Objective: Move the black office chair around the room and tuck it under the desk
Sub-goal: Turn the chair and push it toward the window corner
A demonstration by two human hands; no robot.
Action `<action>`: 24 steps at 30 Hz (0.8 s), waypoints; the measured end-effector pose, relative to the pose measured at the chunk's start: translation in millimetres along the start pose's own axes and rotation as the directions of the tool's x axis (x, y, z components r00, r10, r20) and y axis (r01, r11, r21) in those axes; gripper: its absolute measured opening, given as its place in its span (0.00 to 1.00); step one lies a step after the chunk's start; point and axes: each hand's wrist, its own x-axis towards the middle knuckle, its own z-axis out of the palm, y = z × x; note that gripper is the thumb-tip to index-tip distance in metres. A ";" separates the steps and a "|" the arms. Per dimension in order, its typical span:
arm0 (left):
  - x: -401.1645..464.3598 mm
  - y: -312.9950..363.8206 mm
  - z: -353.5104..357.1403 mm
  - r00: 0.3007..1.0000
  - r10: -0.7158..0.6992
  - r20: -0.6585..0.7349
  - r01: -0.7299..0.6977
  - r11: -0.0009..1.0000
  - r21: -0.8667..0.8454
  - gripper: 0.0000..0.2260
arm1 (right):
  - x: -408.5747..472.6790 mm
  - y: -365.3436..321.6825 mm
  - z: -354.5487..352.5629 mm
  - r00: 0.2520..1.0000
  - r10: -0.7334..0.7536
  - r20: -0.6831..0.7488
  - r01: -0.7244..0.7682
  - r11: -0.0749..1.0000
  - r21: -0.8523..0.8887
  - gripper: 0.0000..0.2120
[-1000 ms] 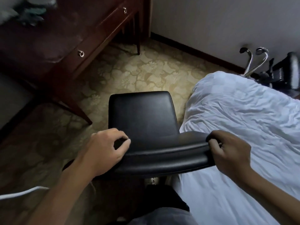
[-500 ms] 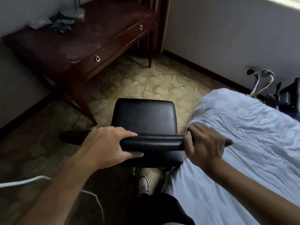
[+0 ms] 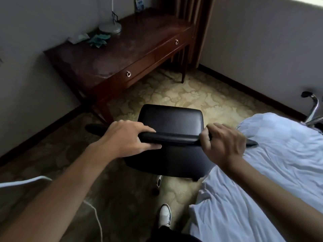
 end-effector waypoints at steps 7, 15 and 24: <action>51.2 -15.3 0.1 0.986 -0.100 -0.132 0.101 0.995 0.006 0.28 | 69.3 16.6 56.7 0.998 -0.064 0.025 0.062 0.997 0.055 0.16; 103.2 -17.6 -4.0 0.943 -0.184 -0.277 0.202 0.979 0.039 0.32 | 161.7 35.8 108.5 0.980 -0.166 0.114 0.146 0.976 0.164 0.13; 172.4 4.5 -13.0 0.920 -0.220 -0.325 0.271 0.955 0.121 0.30 | 253.4 67.1 152.4 0.948 -0.239 0.212 0.174 0.943 0.284 0.13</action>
